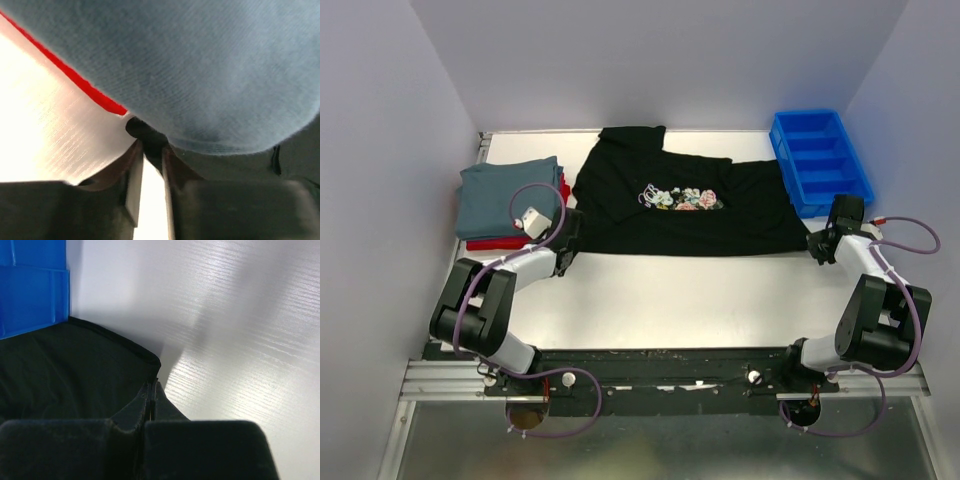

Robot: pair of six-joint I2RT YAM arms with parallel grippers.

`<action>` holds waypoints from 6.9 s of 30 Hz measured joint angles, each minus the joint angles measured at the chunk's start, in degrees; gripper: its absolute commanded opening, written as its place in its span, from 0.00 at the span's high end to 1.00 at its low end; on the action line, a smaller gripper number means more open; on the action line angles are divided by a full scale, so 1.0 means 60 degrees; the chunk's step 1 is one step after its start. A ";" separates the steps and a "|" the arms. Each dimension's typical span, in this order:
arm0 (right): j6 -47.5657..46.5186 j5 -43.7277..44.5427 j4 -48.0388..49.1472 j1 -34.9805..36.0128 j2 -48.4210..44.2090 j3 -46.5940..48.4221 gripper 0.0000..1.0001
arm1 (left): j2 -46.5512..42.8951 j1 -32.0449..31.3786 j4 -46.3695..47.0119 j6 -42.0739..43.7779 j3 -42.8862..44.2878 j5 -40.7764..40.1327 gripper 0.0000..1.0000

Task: Fold and stack the t-shirts
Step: Fold the flattened tshirt in 1/3 of the way, then grap the side of the flattened tshirt furthest away from the robot with both arms

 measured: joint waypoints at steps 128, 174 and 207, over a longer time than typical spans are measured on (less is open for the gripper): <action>-0.3763 -0.3308 -0.0849 -0.0299 -0.5235 -0.0605 0.46 | -0.5767 0.0317 -0.3289 0.3876 0.1038 0.1242 0.01; -0.4258 -0.5319 0.1257 0.1341 0.0124 0.2827 0.50 | 0.9526 0.1158 -0.3093 0.5104 1.4371 0.4710 0.26; -0.6073 -0.2011 -0.1086 0.1916 0.3541 0.5759 0.58 | 0.9103 0.1596 0.0007 0.5031 1.1905 0.7067 1.00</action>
